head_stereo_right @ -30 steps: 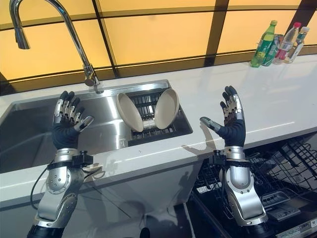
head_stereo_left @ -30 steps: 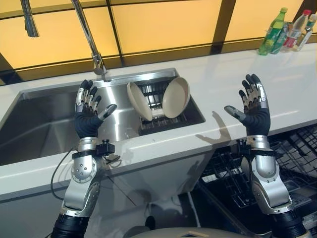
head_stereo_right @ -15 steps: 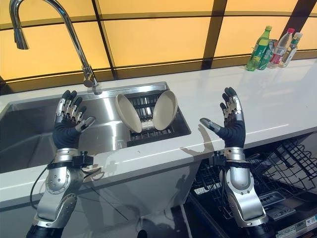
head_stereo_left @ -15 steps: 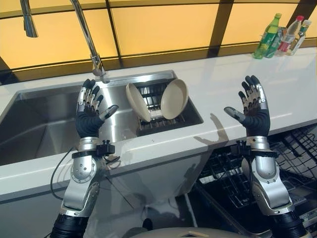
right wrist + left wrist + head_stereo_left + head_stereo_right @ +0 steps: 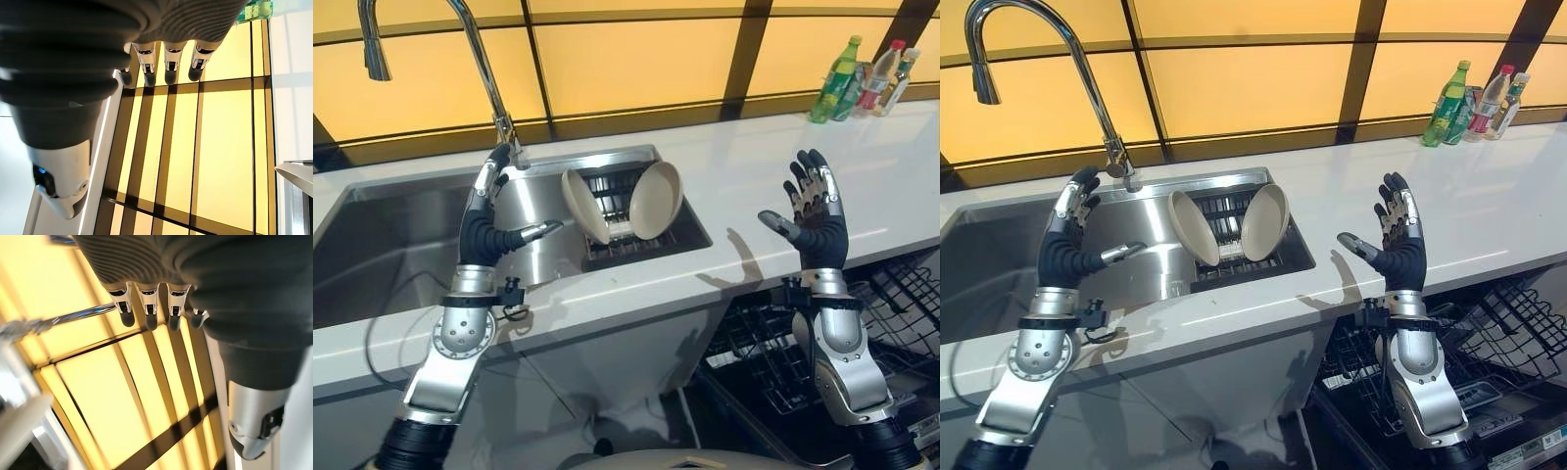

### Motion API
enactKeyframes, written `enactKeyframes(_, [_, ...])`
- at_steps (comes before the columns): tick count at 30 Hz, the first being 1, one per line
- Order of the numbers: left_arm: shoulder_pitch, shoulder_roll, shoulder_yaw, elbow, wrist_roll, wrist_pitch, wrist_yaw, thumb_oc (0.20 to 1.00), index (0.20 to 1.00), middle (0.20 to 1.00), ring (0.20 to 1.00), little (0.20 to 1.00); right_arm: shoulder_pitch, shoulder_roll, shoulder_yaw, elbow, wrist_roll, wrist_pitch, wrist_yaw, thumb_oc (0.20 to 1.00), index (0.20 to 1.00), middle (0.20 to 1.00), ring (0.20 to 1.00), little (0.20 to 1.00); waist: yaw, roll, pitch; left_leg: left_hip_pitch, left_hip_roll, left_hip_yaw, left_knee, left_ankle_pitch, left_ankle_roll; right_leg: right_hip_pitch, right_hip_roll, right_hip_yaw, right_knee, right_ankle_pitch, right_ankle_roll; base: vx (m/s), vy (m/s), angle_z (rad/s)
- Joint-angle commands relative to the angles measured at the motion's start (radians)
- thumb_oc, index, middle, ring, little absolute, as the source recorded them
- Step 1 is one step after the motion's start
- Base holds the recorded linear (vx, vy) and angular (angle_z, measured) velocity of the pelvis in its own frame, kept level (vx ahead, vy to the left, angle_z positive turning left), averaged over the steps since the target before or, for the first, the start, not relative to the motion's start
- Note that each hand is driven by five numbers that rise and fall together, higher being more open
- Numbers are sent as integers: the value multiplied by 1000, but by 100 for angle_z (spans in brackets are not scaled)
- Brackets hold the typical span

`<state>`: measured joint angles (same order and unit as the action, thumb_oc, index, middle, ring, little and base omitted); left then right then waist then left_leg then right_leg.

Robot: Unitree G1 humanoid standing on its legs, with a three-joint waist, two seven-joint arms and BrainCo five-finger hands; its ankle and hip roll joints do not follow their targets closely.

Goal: Pick up plates and place into dishwasher.

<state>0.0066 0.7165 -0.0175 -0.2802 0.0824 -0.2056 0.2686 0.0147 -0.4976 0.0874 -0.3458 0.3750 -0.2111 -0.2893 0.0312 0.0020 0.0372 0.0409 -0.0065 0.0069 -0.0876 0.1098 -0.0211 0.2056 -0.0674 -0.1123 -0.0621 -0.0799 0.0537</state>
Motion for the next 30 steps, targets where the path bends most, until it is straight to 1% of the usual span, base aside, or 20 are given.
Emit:
enactKeyframes(1, [-100,82,48,94,137,-8,17,1000,1000,1000,1000,1000,-36,-55,-47,-49,41,-18,19,1000,1000,1000,1000,1000,-20,4,-10,45,11,-11,132,-158,-6,-117,29,36,60,52,-5,63,-81,-3])
enactKeyframes(2, [-109,111,42,105,167,-8,36,1000,1000,1000,1000,1000,-41,-65,-50,-43,47,-23,26,1000,1000,1000,1000,1000,-22,-2,-4,23,6,-6,198,-174,-10,-121,22,35,68,55,-8,19,-84,-3])
enactKeyframes(3, [-118,142,37,122,192,-9,58,1000,1000,1000,1000,1000,-48,-78,-51,-33,53,-32,31,1000,1000,1000,1000,1000,-21,-7,10,-12,-2,-7,283,-174,-13,-126,17,36,80,58,-14,6,-78,-9])
enactKeyframes(4, [-125,164,34,140,203,-12,71,1000,1000,1000,1000,1000,-54,-82,-49,-22,53,-41,36,1000,1000,1000,1000,1000,-19,-9,24,-50,-8,-23,360,-157,-15,-132,17,43,92,60,-19,16,-64,-15])
enactKeyframes(5, [-131,182,35,156,222,-18,87,1000,1000,1000,1000,1000,-62,-84,-45,-10,55,-48,42,1000,1000,1000,1000,1000,-14,-8,37,-83,-16,-49,408,-139,-12,-136,20,54,103,62,-23,29,-23,-27])
enactKeyframes(6, [-138,195,36,171,240,-18,98,1000,1000,1000,1000,1000,-71,-85,-40,1,58,-52,49,1000,1000,1000,1000,1000,-9,-6,48,-101,-27,-76,425,-127,-6,-140,24,67,111,63,-25,71,38,-42])
enactKeyframes(7, [-147,212,34,192,265,-10,99,1000,1000,1000,1000,1000,-82,-83,-32,10,56,-52,59,1000,1000,1000,1000,1000,-3,0,56,-111,-40,-113,412,-114,5,-143,29,91,119,64,-26,109,98,-57])
enactKeyframes(9, [-168,248,26,219,287,5,106,1000,1000,1000,1000,1000,-105,-80,-5,24,42,-49,74,1000,1000,1000,1000,1000,9,16,55,-93,-48,-184,304,-99,19,-151,40,141,124,58,-24,143,166,-77])
enactKeyframes(11, [-202,286,12,235,309,25,98,1000,1000,1000,1000,1000,-114,-89,3,17,39,-28,69,1000,1000,1000,1000,1000,12,29,47,-88,-38,-214,211,-57,8,-156,49,171,122,56,-22,142,188,-74])
enactKeyframes(12, [-220,307,-1,250,329,26,109,1000,1000,1000,1000,1000,-115,-99,-1,14,47,-16,69,1000,1000,1000,1000,1000,11,39,42,-94,-29,-224,175,-26,-6,-153,54,184,118,49,-20,164,208,-40])
enactKeyframes(13, [-235,321,-13,262,330,29,111,1000,1000,1000,1000,1000,-114,-109,-9,12,56,-9,72,1000,1000,1000,1000,1000,9,43,40,-104,-24,-223,169,-8,-16,-150,53,190,117,45,-19,189,257,-22])
enactKeyframes(14, [-259,334,-36,281,342,34,118,1000,1000,1000,1000,1000,-116,-131,-17,19,75,-5,74,1000,1000,1000,1000,1000,1,42,36,-106,-28,-212,172,-30,-21,-147,41,192,114,33,-15,122,254,-16])
enactKeyframes(16, [-288,339,-84,317,397,37,163,1000,1000,1000,1000,1000,-122,-143,-18,37,87,-14,81,1000,1000,1000,1000,1000,-13,49,29,-91,-26,-186,157,-59,-22,-169,27,181,126,39,-8,124,259,-20])
enactKeyframes(18, [-294,337,-106,348,453,18,203,1000,1000,1000,1000,1000,-112,-148,-25,47,96,-20,87,1000,1000,1000,1000,1000,-21,52,25,-71,-32,-177,151,-76,-21,-174,19,177,131,40,-2,180,216,-21])
enactKeyframes(20, [-298,342,-118,360,488,6,229,1000,1000,1000,1000,1000,-98,-148,-33,44,99,-10,85,1000,1000,1000,1000,1000,-27,53,21,-57,-37,-169,152,-91,-17,-179,11,175,135,42,5,181,184,-9])
enactKeyframes(25, [-289,356,-148,345,576,-9,224,1000,1000,1000,1000,1000,-67,-156,-37,42,98,6,83,1000,1000,1000,1000,1000,-42,52,29,-37,-49,-143,163,-132,-2,-209,-13,184,152,53,30,178,179,-1])
enactKeyframes(30, [-302,392,-169,371,592,-13,220,1000,1000,1000,1000,1000,-84,-193,-45,55,115,3,99,1000,1000,1000,1000,1000,-55,55,72,-51,-55,-120,177,-153,11,-260,-30,211,171,65,54,32,148,-7])
